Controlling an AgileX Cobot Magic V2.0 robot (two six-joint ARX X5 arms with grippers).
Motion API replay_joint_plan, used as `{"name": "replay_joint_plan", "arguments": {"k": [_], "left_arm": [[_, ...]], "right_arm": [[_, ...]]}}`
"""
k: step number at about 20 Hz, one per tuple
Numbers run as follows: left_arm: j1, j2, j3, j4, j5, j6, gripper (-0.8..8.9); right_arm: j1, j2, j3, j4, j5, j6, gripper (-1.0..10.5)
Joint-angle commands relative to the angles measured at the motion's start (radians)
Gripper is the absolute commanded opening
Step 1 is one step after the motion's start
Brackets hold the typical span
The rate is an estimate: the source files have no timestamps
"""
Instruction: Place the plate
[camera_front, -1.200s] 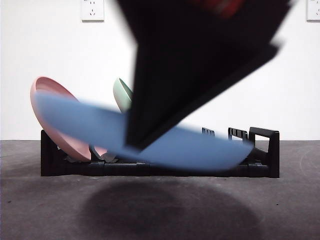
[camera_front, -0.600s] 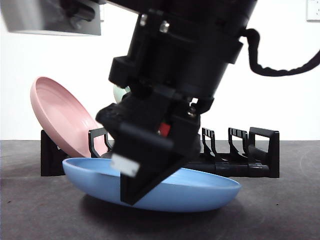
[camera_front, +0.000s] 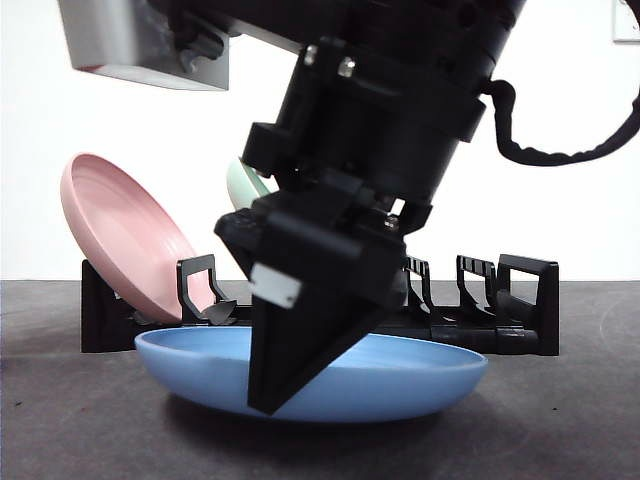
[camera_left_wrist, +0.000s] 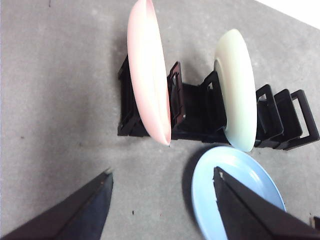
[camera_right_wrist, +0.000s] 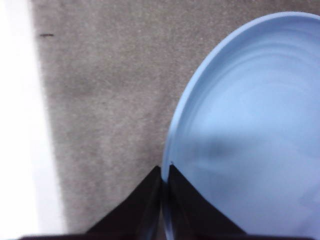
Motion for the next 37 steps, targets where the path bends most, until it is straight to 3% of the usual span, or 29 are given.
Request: {"name": "replay_joint_plan", "arguments": {"k": [1,4,7,9,11,13,21,24,31,37], "left_arm": [[-0.002,0.006,0.021,0.012,0.002,0.008,3.17],[-0.002,0.006,0.021,0.013,0.002,0.008,3.17],[-0.002,0.006,0.021,0.018,0.002,0.008,3.17],[-0.002,0.006,0.021,0.037,0.002,0.008,3.17],[-0.002,0.006,0.021,0.067,0.002,0.003,3.17],[-0.002,0.011,0.021,0.093,0.002,-0.003,3.17],[-0.038,0.144,0.063,0.121,0.002,-0.005,3.17],[-0.057,0.273,0.194,0.096,-0.009,0.010,3.17],[-0.148,0.693,0.709,-0.206,-0.268,0.143,3.17],[-0.199,0.951,0.907,-0.364,-0.342,0.157,3.16]], "right_arm": [[0.016,0.016,0.011,-0.007,-0.028,0.006,1.2],[0.022,0.015,0.013,-0.017,-0.050,0.031,1.9],[0.022,-0.028,0.061,-0.061,-0.164,0.113,2.9],[0.020,-0.096,0.112,-0.097,-0.144,0.119,2.9],[-0.016,-0.202,0.126,-0.100,-0.045,0.109,2.9],[-0.117,-0.302,0.126,-0.149,0.034,0.123,2.5],[-0.689,-0.602,0.126,-0.306,0.027,0.144,2.2],[-0.792,-0.680,0.127,-0.360,0.025,0.197,2.2],[-0.820,-0.797,0.127,-0.390,0.025,0.235,2.2],[-0.821,-0.810,0.127,-0.391,0.028,0.247,2.2]]}}
